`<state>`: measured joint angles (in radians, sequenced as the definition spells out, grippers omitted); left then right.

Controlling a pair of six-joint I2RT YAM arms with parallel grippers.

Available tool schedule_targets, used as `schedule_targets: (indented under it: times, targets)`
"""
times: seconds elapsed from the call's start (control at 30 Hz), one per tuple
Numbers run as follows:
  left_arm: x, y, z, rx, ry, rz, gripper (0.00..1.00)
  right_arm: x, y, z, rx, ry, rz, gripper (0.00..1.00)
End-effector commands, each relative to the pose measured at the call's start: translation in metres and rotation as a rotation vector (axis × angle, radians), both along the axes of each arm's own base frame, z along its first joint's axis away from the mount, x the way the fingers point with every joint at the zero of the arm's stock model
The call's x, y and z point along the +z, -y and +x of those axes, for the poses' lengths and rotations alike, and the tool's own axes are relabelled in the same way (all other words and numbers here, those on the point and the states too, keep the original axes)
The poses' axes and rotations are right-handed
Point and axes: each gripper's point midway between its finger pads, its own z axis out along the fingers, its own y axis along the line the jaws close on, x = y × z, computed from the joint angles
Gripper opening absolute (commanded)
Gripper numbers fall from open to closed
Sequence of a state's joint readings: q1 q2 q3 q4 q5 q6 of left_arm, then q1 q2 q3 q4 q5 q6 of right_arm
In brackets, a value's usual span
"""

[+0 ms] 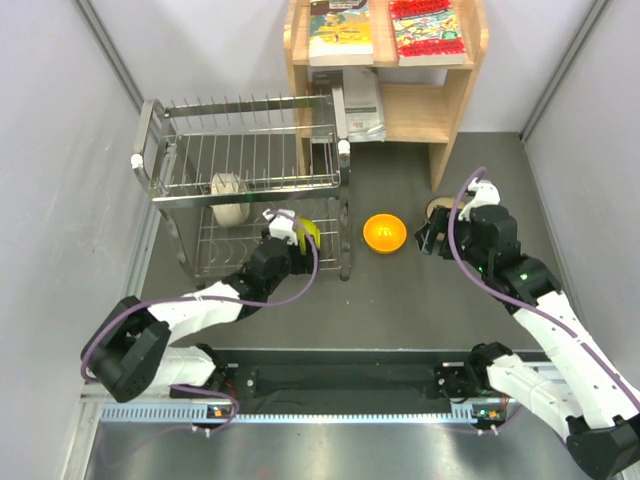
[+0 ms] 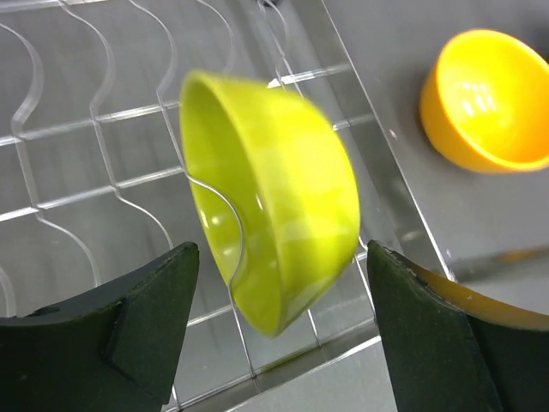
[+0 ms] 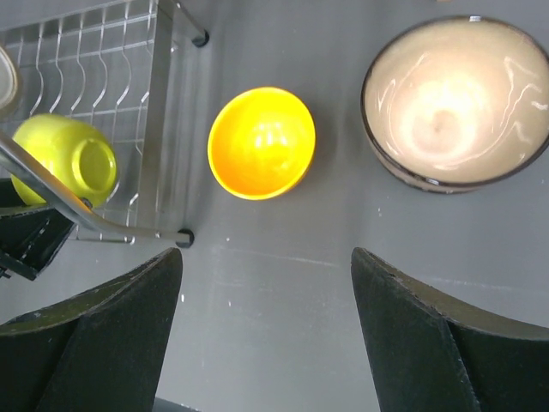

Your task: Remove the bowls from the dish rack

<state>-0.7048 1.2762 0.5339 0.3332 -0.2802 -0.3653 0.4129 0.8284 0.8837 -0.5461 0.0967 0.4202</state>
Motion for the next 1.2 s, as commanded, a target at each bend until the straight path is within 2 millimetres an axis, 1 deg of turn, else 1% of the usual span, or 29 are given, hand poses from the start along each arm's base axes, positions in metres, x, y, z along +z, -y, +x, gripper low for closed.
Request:
schedule_targets:
  times: [0.0, 0.13, 0.17, 0.2, 0.23, 0.27, 0.33, 0.37, 0.47, 0.5, 0.53, 0.63, 0.77, 0.8, 0.83, 0.87, 0.9, 0.93, 1.0, 1.07, 1.17]
  targets:
    - [0.030, 0.020, -0.005, -0.141, 0.117, -0.186, 0.82, 0.010, -0.001, 0.002, 0.002, 0.053, 0.050, 0.79]
    - [0.018, 0.026, -0.013, -0.201, 0.087, -0.187, 0.73, 0.006, -0.002, 0.004, -0.001, 0.039, 0.048, 0.79]
    - [0.020, 0.028, -0.015, -0.212, 0.090, -0.198, 0.68, 0.006, -0.002, 0.005, -0.005, 0.037, 0.050, 0.79]
    - [0.017, 0.027, -0.016, -0.209, 0.087, -0.203, 0.66, 0.004, -0.003, 0.005, -0.003, 0.033, 0.052, 0.79]
    - [0.020, 0.026, -0.016, -0.209, 0.098, -0.212, 0.64, 0.003, -0.005, 0.005, 0.010, 0.027, 0.059, 0.79]
    - [0.023, 0.026, -0.017, -0.207, 0.105, -0.225, 0.58, 0.002, -0.006, 0.005, 0.012, 0.024, 0.063, 0.79]
    - [0.023, 0.029, -0.021, -0.237, 0.097, -0.228, 0.52, -0.002, -0.007, 0.005, 0.013, 0.012, 0.067, 0.79]
    - [0.024, 0.030, -0.021, -0.242, 0.100, -0.225, 0.44, -0.003, -0.008, 0.006, 0.012, 0.010, 0.069, 0.79]
    - [0.024, 0.029, -0.022, -0.249, 0.095, -0.210, 0.33, -0.005, -0.008, 0.007, 0.010, 0.005, 0.070, 0.79]
    - [0.024, 0.029, -0.023, -0.251, 0.094, -0.208, 0.23, -0.005, -0.009, 0.007, 0.011, 0.003, 0.070, 0.79]
    - [0.027, 0.030, -0.025, -0.260, 0.104, -0.211, 0.21, -0.005, -0.009, 0.008, 0.012, 0.001, 0.072, 0.79]
    - [0.032, 0.028, -0.026, -0.263, 0.123, -0.210, 0.18, -0.006, -0.012, 0.008, 0.024, -0.001, 0.079, 0.79]
    - [0.039, 0.023, -0.022, -0.238, 0.144, -0.196, 0.15, -0.011, -0.011, 0.010, 0.016, -0.007, 0.083, 0.79]
    - [0.044, 0.023, -0.020, -0.234, 0.155, -0.193, 0.15, -0.011, -0.012, 0.010, 0.015, -0.008, 0.085, 0.79]
    - [0.048, 0.018, -0.015, -0.203, 0.173, -0.183, 0.14, -0.011, -0.011, 0.011, 0.014, -0.006, 0.085, 0.79]
    - [0.048, 0.016, -0.014, -0.191, 0.166, -0.172, 0.13, -0.013, -0.011, 0.011, 0.013, -0.012, 0.084, 0.79]
    - [0.055, 0.016, -0.011, -0.183, 0.181, -0.171, 0.13, -0.014, -0.011, 0.011, 0.011, -0.014, 0.084, 0.79]
    - [0.058, 0.012, -0.008, -0.163, 0.196, -0.158, 0.12, -0.014, -0.011, 0.011, 0.011, -0.014, 0.084, 0.79]
    - [0.069, 0.011, -0.004, -0.156, 0.224, -0.148, 0.12, -0.017, -0.011, 0.010, 0.011, -0.019, 0.081, 0.79]
    - [0.076, 0.011, -0.001, -0.151, 0.237, -0.131, 0.11, -0.018, -0.010, 0.009, 0.008, -0.019, 0.081, 0.79]
    - [0.083, 0.013, -0.001, -0.165, 0.232, -0.124, 0.11, -0.021, -0.008, 0.008, 0.005, -0.023, 0.075, 0.79]
